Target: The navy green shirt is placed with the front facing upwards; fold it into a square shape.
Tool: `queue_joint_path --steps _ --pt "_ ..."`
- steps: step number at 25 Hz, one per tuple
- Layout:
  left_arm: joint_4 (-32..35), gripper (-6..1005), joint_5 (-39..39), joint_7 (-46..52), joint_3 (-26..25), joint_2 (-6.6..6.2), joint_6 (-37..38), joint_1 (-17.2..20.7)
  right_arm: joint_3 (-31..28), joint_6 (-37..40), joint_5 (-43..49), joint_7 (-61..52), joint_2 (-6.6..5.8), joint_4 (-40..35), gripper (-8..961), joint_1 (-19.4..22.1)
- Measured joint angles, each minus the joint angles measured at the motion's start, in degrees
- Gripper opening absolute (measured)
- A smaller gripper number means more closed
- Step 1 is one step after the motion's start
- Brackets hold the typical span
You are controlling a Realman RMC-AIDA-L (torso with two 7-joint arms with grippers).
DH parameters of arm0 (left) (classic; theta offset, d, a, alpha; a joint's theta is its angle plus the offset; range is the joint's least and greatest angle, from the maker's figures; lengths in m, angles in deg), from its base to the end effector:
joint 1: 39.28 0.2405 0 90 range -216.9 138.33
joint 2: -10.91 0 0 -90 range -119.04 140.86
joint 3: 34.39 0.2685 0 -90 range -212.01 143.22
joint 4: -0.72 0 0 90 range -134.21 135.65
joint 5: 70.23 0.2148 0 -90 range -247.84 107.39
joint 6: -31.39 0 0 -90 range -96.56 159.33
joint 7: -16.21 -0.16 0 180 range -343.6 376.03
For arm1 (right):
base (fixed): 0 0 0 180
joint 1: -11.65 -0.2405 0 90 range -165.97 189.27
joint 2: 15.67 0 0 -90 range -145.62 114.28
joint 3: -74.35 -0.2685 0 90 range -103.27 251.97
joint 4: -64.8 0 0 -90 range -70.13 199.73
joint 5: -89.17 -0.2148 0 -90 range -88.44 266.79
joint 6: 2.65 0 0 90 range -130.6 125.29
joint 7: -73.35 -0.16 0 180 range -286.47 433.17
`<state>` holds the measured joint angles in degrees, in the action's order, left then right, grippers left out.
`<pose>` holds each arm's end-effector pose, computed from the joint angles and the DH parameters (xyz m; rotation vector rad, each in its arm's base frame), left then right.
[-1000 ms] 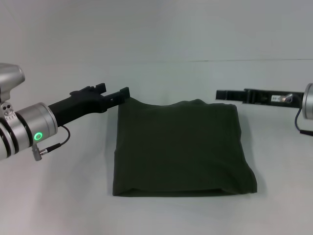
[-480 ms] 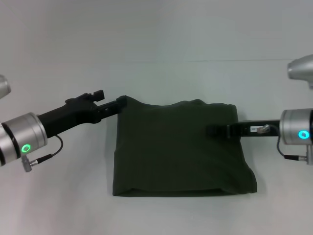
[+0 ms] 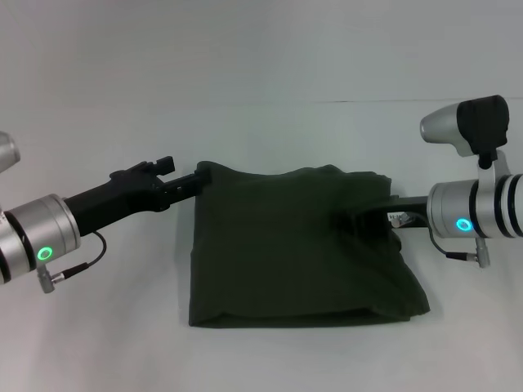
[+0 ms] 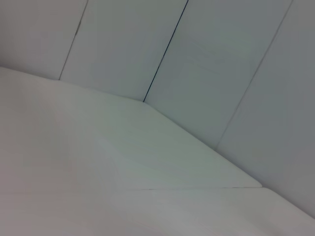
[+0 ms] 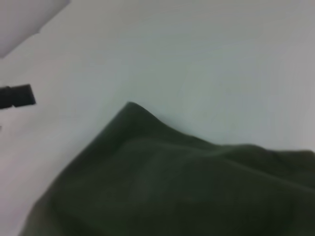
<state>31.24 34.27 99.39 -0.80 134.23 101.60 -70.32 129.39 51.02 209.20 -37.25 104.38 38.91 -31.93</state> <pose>-0.2824 0.3789 -0.0397 -2.2678 -0.9962 -0.8540 0.2559 0.4190 -0.0884 -2.4592 1.1751 0.2690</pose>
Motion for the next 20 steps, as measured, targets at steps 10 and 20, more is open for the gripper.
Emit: queue_joint_path --steps 10,20 --pt "0.69 908 0.11 -0.04 -0.37 -0.69 -0.12 1.10 -0.11 14.16 -7.46 8.24 -0.81 -3.54 0 2.05" --pt "1.13 908 0.08 -0.04 -1.16 -0.69 -0.35 1.84 3.89 12.62 -7.59 12.28 0.26 1.36 -1 -3.65"
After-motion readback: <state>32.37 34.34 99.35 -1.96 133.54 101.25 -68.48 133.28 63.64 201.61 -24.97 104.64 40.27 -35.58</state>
